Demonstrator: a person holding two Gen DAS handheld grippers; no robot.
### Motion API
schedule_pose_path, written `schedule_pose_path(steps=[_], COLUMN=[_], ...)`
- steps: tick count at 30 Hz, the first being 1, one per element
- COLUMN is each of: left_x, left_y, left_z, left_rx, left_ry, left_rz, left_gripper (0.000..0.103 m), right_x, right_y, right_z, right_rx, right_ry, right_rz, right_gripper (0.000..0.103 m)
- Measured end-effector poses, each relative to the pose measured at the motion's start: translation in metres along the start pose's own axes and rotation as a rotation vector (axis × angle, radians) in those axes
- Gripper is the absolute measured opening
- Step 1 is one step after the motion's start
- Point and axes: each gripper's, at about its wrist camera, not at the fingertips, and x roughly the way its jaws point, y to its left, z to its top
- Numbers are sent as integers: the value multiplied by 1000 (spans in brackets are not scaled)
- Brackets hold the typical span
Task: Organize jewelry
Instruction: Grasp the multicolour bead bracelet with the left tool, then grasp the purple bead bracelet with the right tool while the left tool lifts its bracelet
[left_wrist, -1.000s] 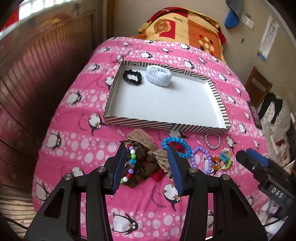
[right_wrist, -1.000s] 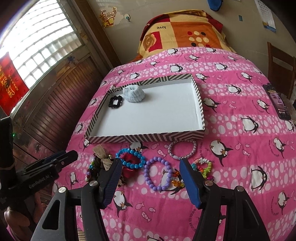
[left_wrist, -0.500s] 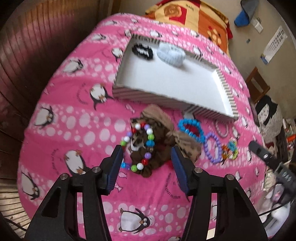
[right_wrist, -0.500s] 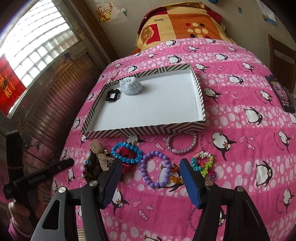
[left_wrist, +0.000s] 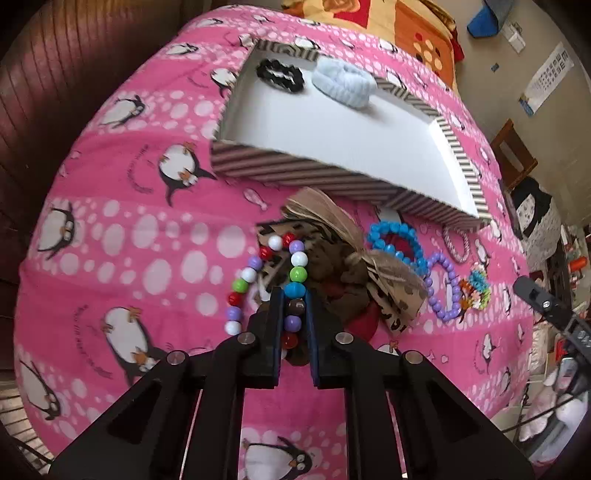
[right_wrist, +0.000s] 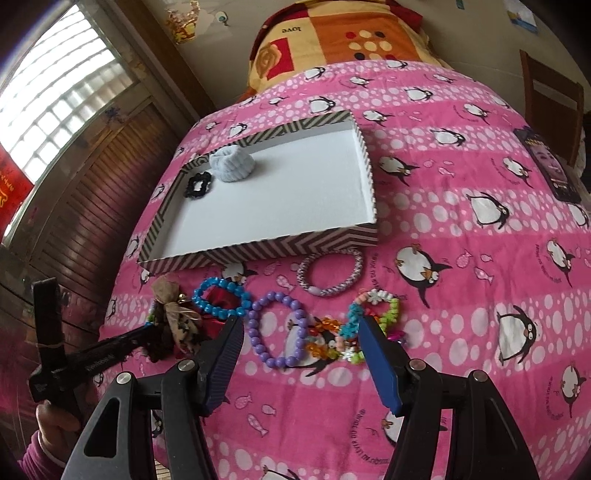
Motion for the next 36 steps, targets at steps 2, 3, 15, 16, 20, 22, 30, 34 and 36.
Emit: schedule_pose_path(steps=[2,3,15,16,20,22,30,34,36], left_x=[-9,-15,-48,-50,-57,-61,-73,-88,-94], left_y=[4,6,13,11,10,10,15,14,12], left_z=[3,5,15,15,16,16,18,24,27], left_rx=[-8,-11,-27,-17,-15,-3,-30,-34,-29], left_ry=[-17,-26,-56,-63,-72,-81,-104,-145,-159], left_rz=[-2,-7,-56,-48,-65,-62,-72,-77,-75], left_gripper=[10,10,10,10,10,10,10,10,10], right_x=[1,2,34,39,60,71,86,67,54], right_y=[-4,-6,11,16,31,34,35,34,35], right_z=[0,0,-6,-6,-5,-4,-6,-4,-1], right_rx=[7,11,-111,-139,-237,-270,-319,-280,-266], right_ry=[0,3,50,55,82,103,119,93,68], right_rz=[-2,-3,35,36,7,-22,-19,43,71], right_gripper=[62,62,57,51,44,44,9,9,9])
